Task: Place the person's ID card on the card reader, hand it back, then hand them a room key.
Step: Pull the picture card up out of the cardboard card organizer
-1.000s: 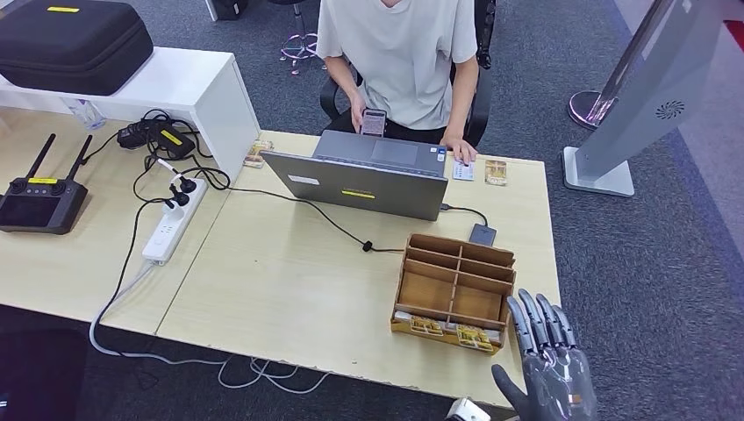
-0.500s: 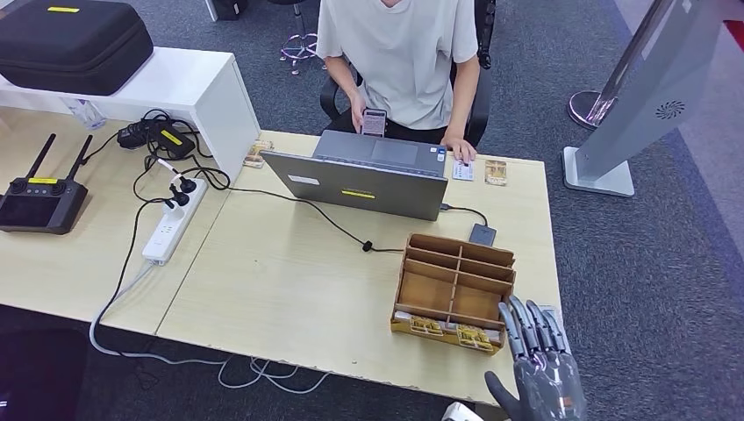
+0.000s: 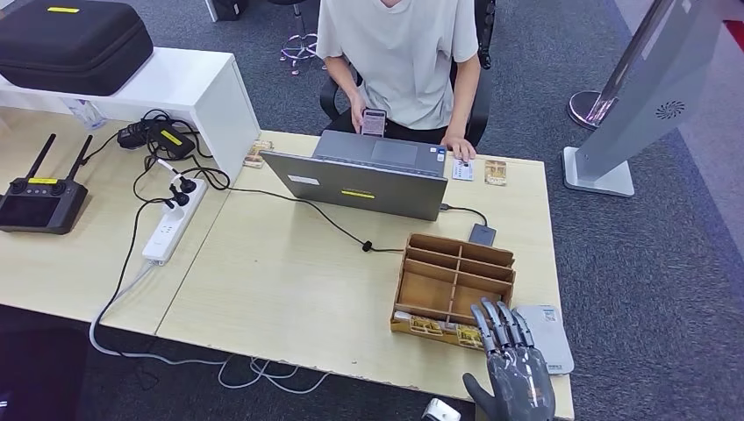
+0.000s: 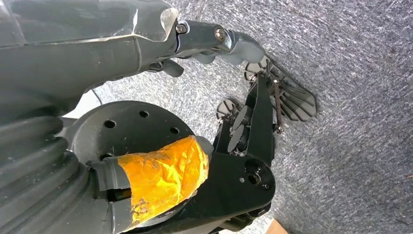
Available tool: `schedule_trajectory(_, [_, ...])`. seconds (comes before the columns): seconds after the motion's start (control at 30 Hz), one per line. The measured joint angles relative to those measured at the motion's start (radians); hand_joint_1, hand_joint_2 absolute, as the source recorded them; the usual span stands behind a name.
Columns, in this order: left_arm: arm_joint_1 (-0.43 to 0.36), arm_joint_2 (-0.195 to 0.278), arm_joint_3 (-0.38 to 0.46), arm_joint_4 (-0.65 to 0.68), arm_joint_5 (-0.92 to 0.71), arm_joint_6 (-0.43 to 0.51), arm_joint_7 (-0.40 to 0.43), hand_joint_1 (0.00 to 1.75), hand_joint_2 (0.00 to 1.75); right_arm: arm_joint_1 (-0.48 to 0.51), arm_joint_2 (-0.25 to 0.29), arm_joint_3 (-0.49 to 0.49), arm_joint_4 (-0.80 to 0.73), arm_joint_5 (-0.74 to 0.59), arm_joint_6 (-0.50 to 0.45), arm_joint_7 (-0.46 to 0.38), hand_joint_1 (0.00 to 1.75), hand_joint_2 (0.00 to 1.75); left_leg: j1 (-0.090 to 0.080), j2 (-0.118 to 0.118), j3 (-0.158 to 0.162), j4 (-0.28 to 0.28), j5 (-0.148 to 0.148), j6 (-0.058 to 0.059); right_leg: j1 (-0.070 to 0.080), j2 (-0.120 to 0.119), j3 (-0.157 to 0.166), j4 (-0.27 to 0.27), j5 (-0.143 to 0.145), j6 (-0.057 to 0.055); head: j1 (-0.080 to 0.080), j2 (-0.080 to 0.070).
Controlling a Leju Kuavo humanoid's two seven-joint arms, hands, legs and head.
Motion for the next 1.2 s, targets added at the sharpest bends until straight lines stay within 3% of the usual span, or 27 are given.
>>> schedule_trajectory(0.53, [-0.001, 0.000, 0.015, 0.000, -0.007, -0.004, -0.006, 0.00, 1.75, -0.070, 0.077, 0.009, 0.133, 0.077, -0.037, 0.022, 0.00, 1.75, 0.000, 0.000, 0.000, 0.000, 0.000, 0.000, 0.000, 0.000, 0.000, 0.000, 0.000, 0.000, 0.000, 0.000])
schedule_trajectory(1.2, [-0.001, 0.000, 0.018, 0.000, -0.007, 0.000, -0.005, 0.00, 1.75, -0.076, 0.088, -0.006, 0.161, 0.077, -0.042, 0.039, 0.00, 1.75, 0.000, 0.000, 0.000, 0.000, 0.000, 0.000, 0.000, 0.000, 0.000, 0.000, 0.000, 0.000, 0.000, 0.000])
